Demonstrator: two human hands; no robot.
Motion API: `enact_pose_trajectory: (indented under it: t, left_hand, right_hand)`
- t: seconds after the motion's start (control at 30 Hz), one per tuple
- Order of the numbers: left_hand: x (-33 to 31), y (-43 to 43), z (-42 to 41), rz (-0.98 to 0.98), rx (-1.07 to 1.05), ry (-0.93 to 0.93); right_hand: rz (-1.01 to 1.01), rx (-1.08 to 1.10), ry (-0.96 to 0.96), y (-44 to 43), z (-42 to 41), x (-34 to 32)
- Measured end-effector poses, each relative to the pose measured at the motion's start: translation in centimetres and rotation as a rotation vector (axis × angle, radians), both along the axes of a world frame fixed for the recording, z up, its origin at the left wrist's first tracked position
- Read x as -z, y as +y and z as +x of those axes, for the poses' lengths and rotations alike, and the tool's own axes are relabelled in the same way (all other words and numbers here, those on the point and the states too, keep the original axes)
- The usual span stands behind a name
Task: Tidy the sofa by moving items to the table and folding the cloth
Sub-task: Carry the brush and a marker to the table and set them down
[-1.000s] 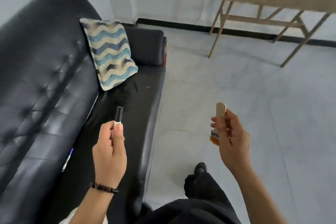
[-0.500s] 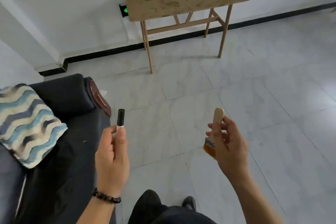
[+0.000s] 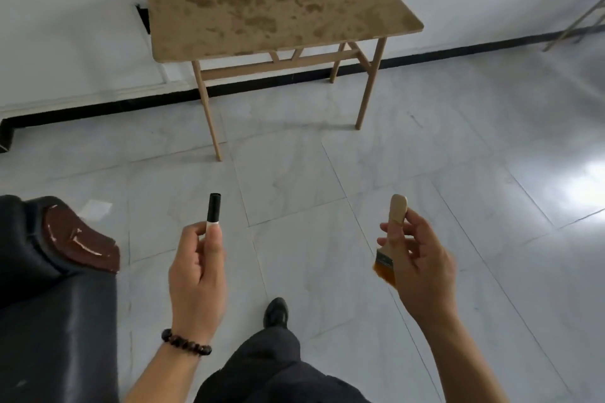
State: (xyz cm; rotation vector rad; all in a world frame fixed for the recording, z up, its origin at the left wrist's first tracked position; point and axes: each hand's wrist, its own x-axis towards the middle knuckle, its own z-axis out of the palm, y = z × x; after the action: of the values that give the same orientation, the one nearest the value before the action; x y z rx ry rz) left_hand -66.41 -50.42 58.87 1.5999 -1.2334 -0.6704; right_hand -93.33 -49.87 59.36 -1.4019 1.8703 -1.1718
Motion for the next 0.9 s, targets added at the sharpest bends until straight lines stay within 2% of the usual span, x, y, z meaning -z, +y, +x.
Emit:
enact_pose_trajectory:
  t: [0.2,0.4,0.53,0.77,0.9]
  left_hand:
    - [-2.9,-17.8,-4.9,-0.039,0.164,0.015]
    - [1.3,-33.5,-11.0,0.020,0.210,0.045]
    - [1.7,-45.0,-15.7,0.096,0.176,0.075]
    - [-3.3,-62.7,-21.0,0.008,0.068,0.119]
    - [-2.7,-71.0,-22.5,0.001,-0.006,0.193]
  right_hand:
    - [-0.062,0.152,-0.033,-12.1,-5.2,-1.2]
    - [-0.020,0.227,-0.117,-25.6,-10.4,4.2]
    - [0.010,0.182,-0.143,-38.5,-15.1,5.1]
    - [-0.023,0.019,-0.092,-61.4,-20.5,0.4]
    - [-0.018,-0.047,-0.043,-71.6,-21.8,-0.4]
